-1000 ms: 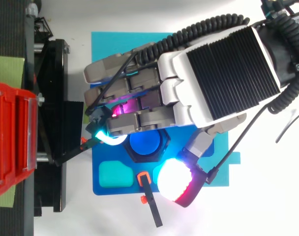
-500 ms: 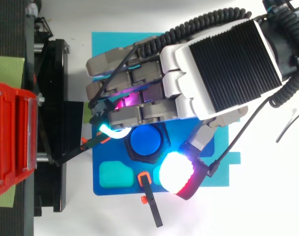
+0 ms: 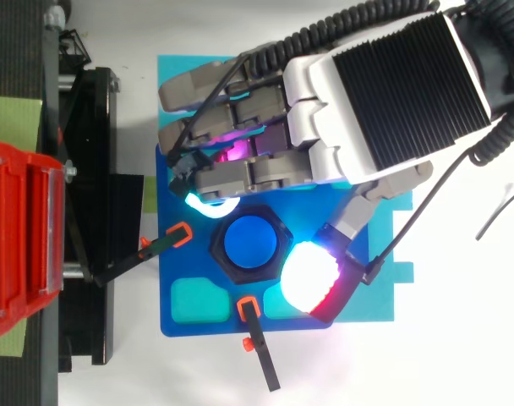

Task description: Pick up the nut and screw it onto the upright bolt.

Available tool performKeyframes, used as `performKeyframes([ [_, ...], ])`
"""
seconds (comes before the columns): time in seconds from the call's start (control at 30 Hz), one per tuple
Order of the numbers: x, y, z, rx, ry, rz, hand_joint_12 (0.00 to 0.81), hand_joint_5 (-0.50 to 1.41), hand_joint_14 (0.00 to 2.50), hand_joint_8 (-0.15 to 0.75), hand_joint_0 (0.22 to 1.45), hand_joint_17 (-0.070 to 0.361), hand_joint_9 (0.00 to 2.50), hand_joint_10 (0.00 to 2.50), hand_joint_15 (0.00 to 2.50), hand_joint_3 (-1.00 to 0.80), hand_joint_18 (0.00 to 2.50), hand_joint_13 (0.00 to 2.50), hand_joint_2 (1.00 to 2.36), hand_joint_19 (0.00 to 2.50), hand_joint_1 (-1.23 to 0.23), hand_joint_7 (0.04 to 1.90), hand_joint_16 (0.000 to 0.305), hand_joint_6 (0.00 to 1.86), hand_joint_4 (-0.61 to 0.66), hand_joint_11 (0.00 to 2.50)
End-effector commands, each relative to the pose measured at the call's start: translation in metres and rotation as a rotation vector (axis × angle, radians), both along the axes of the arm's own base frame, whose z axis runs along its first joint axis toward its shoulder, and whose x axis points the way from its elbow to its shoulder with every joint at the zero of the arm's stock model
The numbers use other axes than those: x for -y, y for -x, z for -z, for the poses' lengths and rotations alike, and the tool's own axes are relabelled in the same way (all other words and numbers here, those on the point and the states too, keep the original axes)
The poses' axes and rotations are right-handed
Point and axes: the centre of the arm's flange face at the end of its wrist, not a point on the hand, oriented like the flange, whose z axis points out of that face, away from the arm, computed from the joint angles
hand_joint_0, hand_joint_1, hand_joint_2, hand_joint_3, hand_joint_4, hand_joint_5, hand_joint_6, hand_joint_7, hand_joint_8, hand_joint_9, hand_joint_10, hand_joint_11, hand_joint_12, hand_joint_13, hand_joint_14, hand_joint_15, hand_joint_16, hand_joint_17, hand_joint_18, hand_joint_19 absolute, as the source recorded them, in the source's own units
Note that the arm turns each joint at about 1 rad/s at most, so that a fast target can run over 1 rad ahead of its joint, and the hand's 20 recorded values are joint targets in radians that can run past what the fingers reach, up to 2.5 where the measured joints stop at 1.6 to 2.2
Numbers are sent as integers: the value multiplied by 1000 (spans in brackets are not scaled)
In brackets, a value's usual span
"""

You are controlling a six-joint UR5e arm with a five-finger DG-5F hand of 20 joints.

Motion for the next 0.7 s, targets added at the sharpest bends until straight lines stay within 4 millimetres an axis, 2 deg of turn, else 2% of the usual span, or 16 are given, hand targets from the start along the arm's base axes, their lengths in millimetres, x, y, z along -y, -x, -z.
performKeyframes([
  [0.0,2,0,0,3,1,-4,257,30,0,257,532,63,1069,0,0,-500,323,602,1000,51,-174,1431,28,501,186,0],
  [0.07,2,0,0,6,1,-4,254,37,0,263,532,62,1092,0,0,-500,335,613,1000,56,-174,1452,27,500,177,0],
  [0.23,6,1,0,6,1,1,244,40,0,263,534,60,1156,0,0,-500,367,653,1000,66,-178,1335,27,558,182,0],
  [0.67,30,6,-4,16,8,-10,205,69,0,244,538,47,1325,0,0,-500,490,769,1000,86,-191,1339,21,562,190,0],
])
